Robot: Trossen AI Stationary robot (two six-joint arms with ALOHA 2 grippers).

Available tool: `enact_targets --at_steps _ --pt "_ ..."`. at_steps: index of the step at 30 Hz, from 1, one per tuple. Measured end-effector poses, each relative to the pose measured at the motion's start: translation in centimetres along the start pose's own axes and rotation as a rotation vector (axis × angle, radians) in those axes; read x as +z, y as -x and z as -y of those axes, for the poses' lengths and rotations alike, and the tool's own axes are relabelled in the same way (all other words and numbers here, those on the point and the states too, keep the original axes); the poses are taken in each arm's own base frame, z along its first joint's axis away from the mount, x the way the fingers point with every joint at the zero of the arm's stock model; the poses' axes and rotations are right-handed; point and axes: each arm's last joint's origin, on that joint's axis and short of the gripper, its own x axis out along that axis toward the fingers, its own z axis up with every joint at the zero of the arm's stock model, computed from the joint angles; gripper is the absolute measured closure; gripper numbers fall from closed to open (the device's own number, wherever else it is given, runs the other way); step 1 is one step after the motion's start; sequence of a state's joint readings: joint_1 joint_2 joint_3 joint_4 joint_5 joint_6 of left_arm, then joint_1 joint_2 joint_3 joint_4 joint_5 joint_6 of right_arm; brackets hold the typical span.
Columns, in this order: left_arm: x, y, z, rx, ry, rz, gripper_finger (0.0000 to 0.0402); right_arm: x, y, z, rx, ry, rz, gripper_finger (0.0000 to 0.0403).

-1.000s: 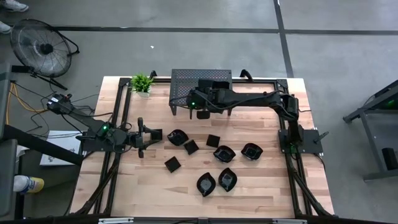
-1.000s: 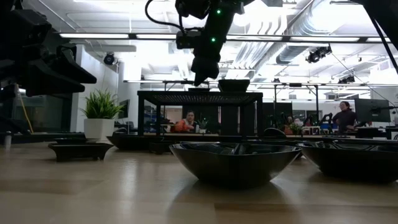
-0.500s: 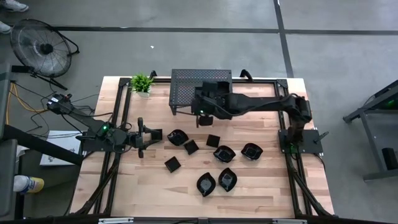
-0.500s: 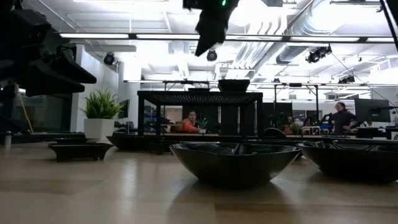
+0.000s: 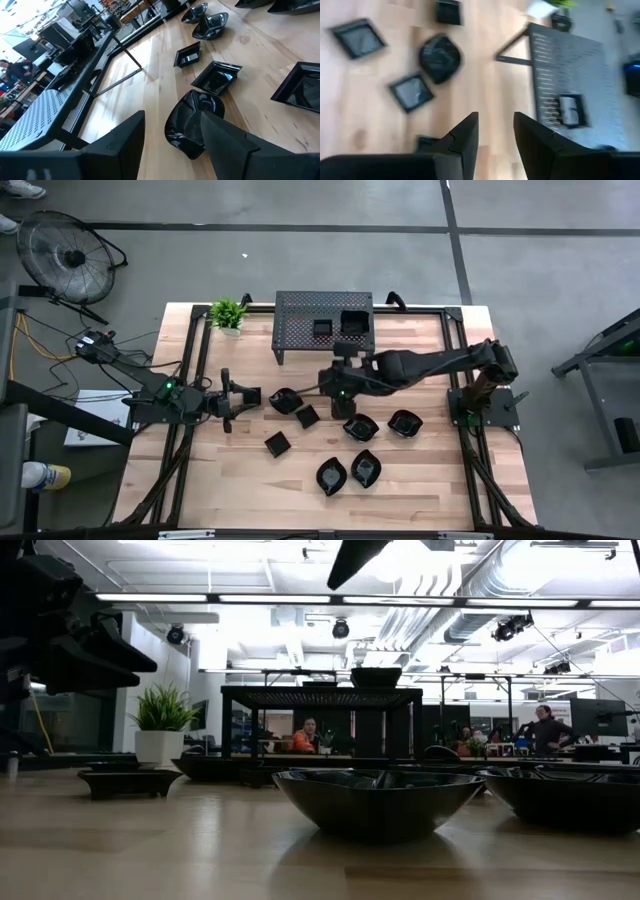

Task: Pick & Place Mini shaped plates
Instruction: Stack the square plate on top of the square plate on the shelf

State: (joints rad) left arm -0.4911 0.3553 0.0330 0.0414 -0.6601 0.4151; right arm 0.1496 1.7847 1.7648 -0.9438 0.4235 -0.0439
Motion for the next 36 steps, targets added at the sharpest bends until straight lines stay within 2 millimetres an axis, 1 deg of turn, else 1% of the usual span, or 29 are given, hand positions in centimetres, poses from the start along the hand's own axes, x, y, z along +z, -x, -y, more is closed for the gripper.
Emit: enact_targets --at_steps 4,9,13,19,22,25,28,32,36 --pt "0.0 0.0 0.0 0.001 0.001 0.001 0.0213 -0.2 -0.6 -1.6 0.032 0.008 0.037 0.0289" --pt "0.0 0.0 0.0 0.002 0.003 0.002 0.0213 -1.2 -2.2 -3.3 0.041 0.016 0.043 0.0298" --pt "0.0 0.0 0.0 0.002 0.003 0.003 0.0213 -2.9 -4.0 -4.4 0.045 -0.026 0.008 0.0303" --pt "0.1 0.0 -0.1 0.004 0.006 0.006 0.0213 -6.1 -7.0 -5.6 0.039 -0.105 -0.05 0.0304" --pt "0.1 0.0 -0.1 0.005 0.007 0.007 0.0213 -7.5 -8.0 -6.1 0.035 -0.129 -0.076 0.0304" --pt "0.1 0.0 -0.1 0.005 0.007 0.007 0.0213 -8.0 -8.6 -6.7 0.025 -0.16 -0.083 0.0304" --pt "0.2 0.0 -0.1 0.005 0.008 0.008 0.0213 -8.3 -9.6 -8.0 0.026 -0.123 -0.106 0.0304" --pt "0.1 0.0 -0.1 0.003 0.003 0.003 0.0213 -7.1 -10.8 -9.4 0.031 -0.097 -0.13 0.0304" --pt "0.1 0.0 -0.1 0.001 -0.003 -0.005 0.0213 -6.2 -11.4 -9.9 -0.001 -0.109 -0.221 0.0304"
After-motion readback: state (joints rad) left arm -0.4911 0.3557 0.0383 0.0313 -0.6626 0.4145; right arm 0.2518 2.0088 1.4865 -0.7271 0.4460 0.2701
